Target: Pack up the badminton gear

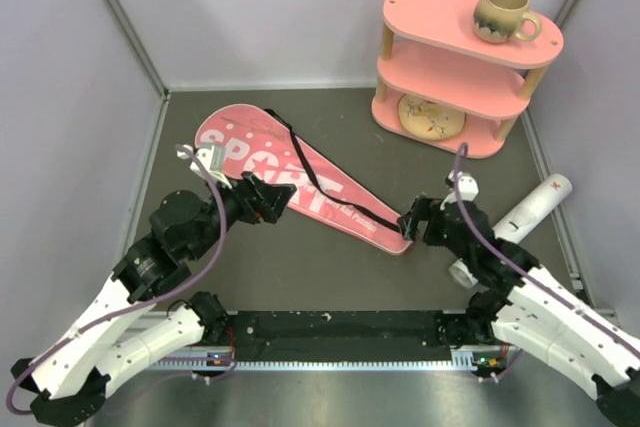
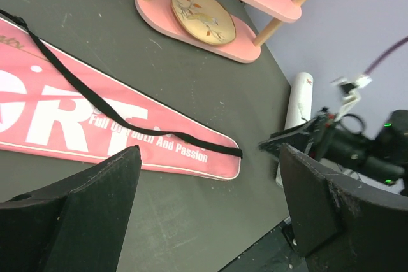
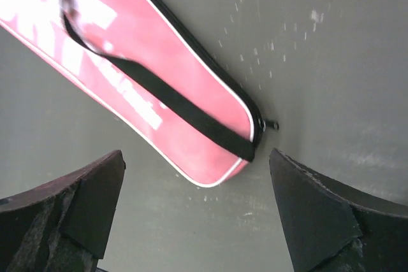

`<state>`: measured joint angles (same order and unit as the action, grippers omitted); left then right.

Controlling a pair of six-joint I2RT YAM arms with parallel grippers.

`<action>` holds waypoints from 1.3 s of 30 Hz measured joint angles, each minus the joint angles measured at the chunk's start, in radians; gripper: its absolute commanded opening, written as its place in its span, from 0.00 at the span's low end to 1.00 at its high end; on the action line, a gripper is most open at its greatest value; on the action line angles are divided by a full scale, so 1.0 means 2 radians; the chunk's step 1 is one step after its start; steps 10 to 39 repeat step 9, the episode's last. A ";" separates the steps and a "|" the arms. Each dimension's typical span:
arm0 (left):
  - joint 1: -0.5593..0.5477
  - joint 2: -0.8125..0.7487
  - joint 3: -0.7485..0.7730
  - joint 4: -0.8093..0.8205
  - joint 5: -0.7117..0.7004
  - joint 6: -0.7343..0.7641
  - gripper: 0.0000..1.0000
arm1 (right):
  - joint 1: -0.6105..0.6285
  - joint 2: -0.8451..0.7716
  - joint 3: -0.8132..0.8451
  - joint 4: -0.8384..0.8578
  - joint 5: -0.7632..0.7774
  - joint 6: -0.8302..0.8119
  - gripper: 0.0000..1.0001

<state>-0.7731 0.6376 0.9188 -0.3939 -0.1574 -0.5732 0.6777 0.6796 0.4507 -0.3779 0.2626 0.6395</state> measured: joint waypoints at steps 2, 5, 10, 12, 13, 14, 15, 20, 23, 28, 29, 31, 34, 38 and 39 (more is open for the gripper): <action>0.000 -0.017 0.000 -0.005 -0.008 0.006 0.93 | 0.000 -0.028 0.039 -0.025 0.007 -0.024 0.99; 0.000 -0.040 0.000 -0.010 -0.019 0.016 0.93 | 0.000 -0.070 0.087 -0.044 0.008 -0.055 0.99; 0.000 -0.076 0.000 -0.011 -0.036 0.031 0.93 | 0.000 -0.158 0.126 -0.052 0.005 -0.095 0.99; 0.000 -0.076 0.000 -0.011 -0.036 0.031 0.93 | 0.000 -0.158 0.126 -0.052 0.005 -0.095 0.99; 0.000 -0.076 0.000 -0.011 -0.036 0.031 0.93 | 0.000 -0.158 0.126 -0.052 0.005 -0.095 0.99; 0.000 -0.076 0.000 -0.011 -0.036 0.031 0.93 | 0.000 -0.158 0.126 -0.052 0.005 -0.095 0.99; 0.000 -0.076 0.000 -0.011 -0.036 0.031 0.93 | 0.000 -0.158 0.126 -0.052 0.005 -0.095 0.99; 0.000 -0.076 0.000 -0.011 -0.036 0.031 0.93 | 0.000 -0.158 0.126 -0.052 0.005 -0.095 0.99; 0.000 -0.076 0.000 -0.011 -0.036 0.031 0.93 | 0.000 -0.158 0.126 -0.052 0.005 -0.095 0.99; 0.000 -0.076 0.000 -0.011 -0.036 0.031 0.93 | 0.000 -0.158 0.126 -0.052 0.005 -0.095 0.99; 0.000 -0.076 0.000 -0.011 -0.036 0.031 0.93 | 0.000 -0.158 0.126 -0.052 0.005 -0.095 0.99; 0.000 -0.076 0.000 -0.011 -0.036 0.031 0.93 | 0.000 -0.158 0.126 -0.052 0.005 -0.095 0.99; 0.000 -0.076 0.000 -0.011 -0.036 0.031 0.93 | 0.000 -0.158 0.126 -0.052 0.005 -0.095 0.99; 0.000 -0.076 0.000 -0.011 -0.036 0.031 0.93 | 0.000 -0.158 0.126 -0.052 0.005 -0.095 0.99; 0.000 -0.076 0.000 -0.011 -0.036 0.031 0.93 | 0.000 -0.158 0.126 -0.052 0.005 -0.095 0.99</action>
